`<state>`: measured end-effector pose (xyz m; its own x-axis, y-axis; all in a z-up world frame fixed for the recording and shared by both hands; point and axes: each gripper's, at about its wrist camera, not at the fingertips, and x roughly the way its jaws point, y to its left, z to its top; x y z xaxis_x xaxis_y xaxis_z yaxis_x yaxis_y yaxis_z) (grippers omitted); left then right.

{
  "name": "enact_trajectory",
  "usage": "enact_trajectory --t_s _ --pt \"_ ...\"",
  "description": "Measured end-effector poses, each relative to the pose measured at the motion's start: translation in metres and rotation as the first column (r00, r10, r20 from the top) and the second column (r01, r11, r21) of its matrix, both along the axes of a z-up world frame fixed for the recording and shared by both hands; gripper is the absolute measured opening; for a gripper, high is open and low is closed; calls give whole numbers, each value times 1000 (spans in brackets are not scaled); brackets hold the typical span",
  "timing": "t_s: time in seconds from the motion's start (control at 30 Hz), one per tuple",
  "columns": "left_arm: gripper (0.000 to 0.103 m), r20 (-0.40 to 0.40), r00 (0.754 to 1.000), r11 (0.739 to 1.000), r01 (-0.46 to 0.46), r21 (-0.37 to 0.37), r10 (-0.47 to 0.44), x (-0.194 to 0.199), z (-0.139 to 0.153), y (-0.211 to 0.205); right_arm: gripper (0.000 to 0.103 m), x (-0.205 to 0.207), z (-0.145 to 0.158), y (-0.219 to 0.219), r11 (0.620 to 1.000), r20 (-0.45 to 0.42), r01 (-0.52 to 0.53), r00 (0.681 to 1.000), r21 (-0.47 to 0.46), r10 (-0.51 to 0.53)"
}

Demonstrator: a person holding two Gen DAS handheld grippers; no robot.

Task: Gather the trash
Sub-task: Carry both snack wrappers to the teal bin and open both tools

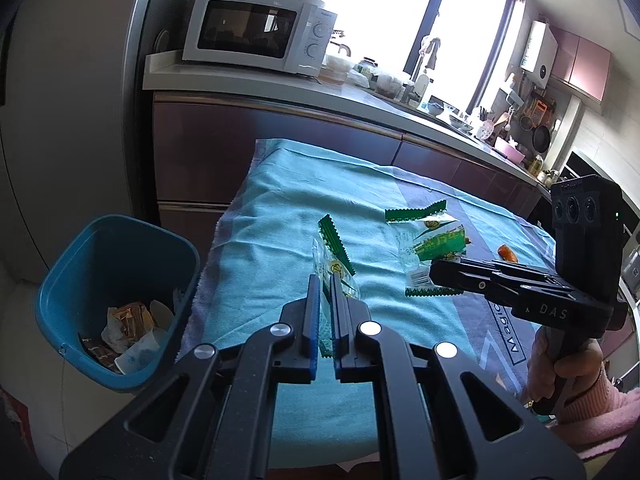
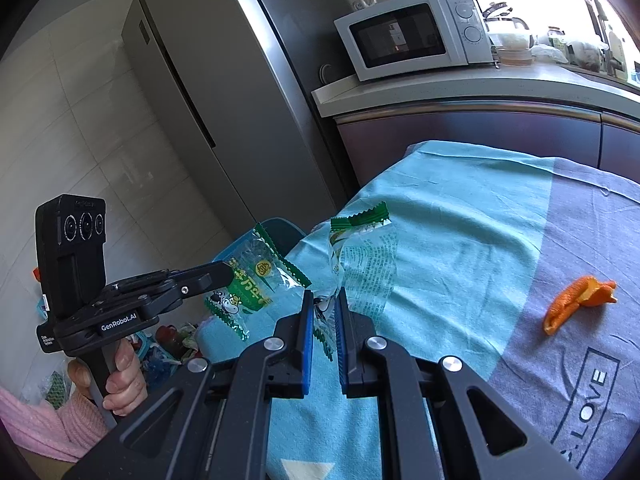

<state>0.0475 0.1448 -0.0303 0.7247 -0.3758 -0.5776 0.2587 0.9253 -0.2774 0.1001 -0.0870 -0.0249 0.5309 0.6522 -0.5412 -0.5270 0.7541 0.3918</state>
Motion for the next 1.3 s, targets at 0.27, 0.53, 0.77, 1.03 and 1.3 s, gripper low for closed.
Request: enact_trajectory --t_s 0.27,0.53,0.77,1.03,1.3 --pt "6 6 999 999 -43 -1 43 -2 0 21 9 6 2 19 999 -1 -47 999 -3 47" --pt "6 8 996 996 -84 -1 84 -4 1 38 9 13 5 39 996 7 -88 996 -13 88" --pt "6 15 993 993 -117 7 117 -5 3 51 9 15 8 56 993 9 -119 993 -16 119" --pt "6 16 984 984 -179 11 179 -2 2 72 9 16 12 77 987 15 -161 987 -28 161" --pt "6 16 971 971 -239 21 238 2 1 94 9 22 14 100 980 13 -195 981 -41 195"
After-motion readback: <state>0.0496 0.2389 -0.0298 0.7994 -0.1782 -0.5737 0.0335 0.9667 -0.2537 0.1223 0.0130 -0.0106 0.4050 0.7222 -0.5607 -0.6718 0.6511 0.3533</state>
